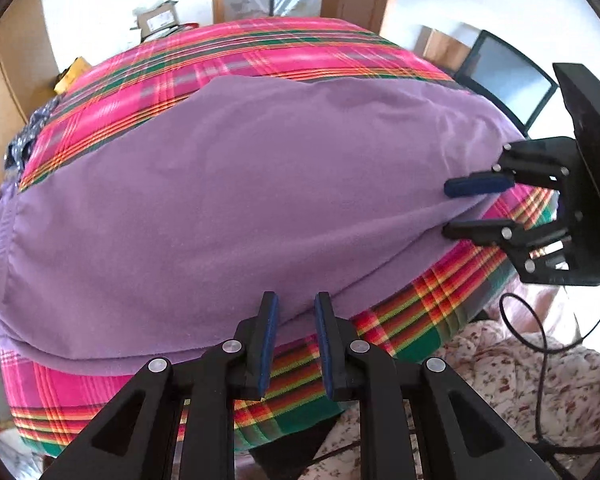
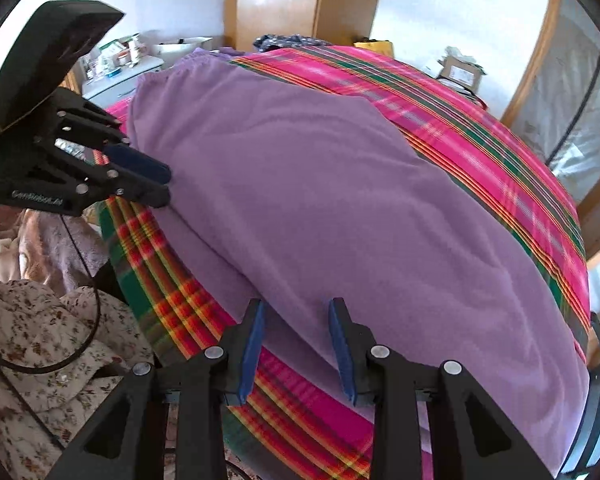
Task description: Fold clothes
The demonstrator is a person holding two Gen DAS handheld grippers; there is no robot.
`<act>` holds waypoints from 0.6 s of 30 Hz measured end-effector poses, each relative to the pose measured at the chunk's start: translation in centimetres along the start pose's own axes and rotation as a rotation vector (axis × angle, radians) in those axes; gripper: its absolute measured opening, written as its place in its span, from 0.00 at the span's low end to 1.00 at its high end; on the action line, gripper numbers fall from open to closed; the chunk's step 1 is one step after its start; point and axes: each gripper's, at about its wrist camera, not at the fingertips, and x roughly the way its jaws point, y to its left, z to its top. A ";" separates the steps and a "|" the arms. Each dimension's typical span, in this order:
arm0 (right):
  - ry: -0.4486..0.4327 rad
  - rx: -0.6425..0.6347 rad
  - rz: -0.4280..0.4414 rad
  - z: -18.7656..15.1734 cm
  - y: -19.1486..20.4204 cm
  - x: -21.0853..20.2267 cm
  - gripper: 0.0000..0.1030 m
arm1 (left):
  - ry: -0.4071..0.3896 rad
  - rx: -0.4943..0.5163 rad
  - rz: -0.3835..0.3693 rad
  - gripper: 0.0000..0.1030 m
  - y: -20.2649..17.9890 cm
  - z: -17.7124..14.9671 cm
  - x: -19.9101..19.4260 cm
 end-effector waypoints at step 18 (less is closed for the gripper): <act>-0.088 0.189 0.076 0.2 -2.9 -1.0 0.09 | -0.002 0.133 0.087 0.19 -2.4 0.1 0.6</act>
